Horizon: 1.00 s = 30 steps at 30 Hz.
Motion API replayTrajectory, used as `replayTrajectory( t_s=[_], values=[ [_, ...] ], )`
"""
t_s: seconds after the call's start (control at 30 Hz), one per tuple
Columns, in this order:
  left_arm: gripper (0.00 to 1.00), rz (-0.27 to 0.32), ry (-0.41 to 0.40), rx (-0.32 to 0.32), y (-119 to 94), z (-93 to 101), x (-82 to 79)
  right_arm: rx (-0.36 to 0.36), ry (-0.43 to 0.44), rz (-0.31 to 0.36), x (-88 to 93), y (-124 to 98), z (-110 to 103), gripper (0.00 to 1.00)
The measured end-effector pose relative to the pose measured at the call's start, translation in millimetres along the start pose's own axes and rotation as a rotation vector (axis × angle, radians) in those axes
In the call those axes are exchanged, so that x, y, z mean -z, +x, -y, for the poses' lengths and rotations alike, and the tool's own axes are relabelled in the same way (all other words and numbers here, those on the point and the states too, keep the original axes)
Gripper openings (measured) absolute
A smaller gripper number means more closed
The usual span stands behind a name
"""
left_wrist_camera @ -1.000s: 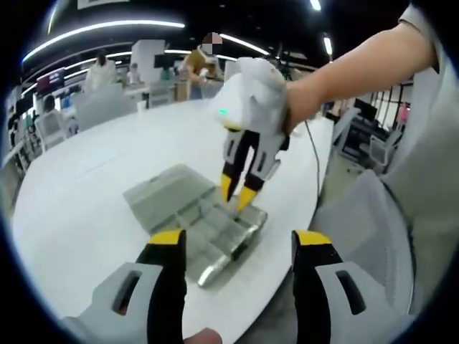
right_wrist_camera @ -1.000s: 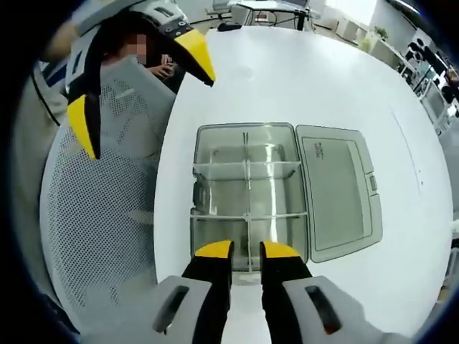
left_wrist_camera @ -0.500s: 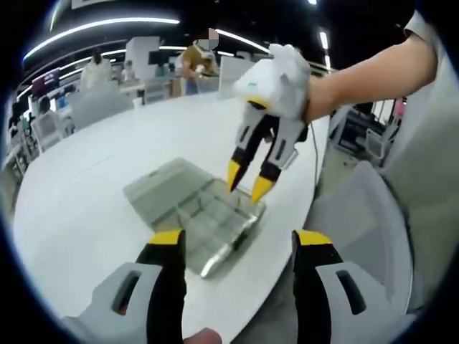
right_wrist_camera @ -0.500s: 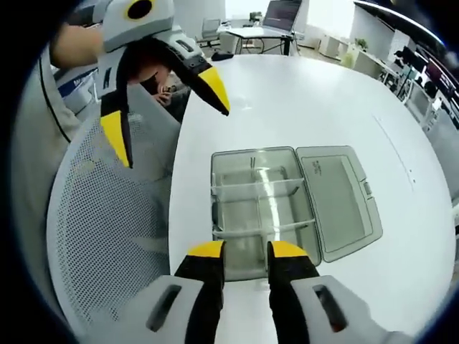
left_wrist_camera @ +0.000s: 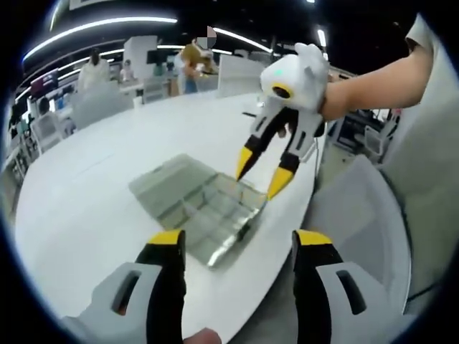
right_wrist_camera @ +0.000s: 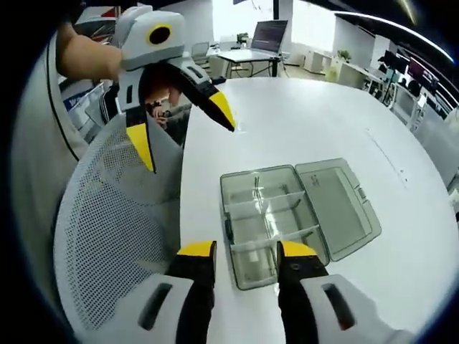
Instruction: Insert the divider into the dual guide fixture by aligning both edges with the guide slots and pushing it downward to the bottom, including one-sided entry, uneven engagement, binding, and posture correction.
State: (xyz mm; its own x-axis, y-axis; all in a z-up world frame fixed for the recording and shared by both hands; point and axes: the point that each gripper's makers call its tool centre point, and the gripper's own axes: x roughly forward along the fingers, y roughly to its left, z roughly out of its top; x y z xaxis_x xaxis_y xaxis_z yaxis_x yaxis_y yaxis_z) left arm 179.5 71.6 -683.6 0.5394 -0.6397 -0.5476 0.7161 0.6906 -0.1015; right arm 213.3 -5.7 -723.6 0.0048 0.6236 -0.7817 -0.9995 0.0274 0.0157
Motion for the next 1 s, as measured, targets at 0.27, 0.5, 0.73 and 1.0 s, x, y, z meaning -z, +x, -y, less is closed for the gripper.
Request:
replayTrajectory(
  t_s=[0.27,0.5,0.73,1.0],
  values=[
    [0.59,-0.001,0.006,-0.015,-7,-12.8,2.3,0.021,0.076,0.088,-4.6,-9,-5,0.36],
    [0.59,-0.010,0.009,-0.035,-15,-26.3,6.7,0.037,0.100,0.117,-2.0,-13,-11,0.40],
    [0.59,-0.021,0.010,-0.045,-19,-33.7,12.9,0.056,0.133,0.145,0.9,-18,-13,0.45],
    [0.59,-0.033,0.013,-0.059,-23,-40.7,17.5,0.062,0.143,0.158,7.3,-21,-20,0.50]
  ],
)
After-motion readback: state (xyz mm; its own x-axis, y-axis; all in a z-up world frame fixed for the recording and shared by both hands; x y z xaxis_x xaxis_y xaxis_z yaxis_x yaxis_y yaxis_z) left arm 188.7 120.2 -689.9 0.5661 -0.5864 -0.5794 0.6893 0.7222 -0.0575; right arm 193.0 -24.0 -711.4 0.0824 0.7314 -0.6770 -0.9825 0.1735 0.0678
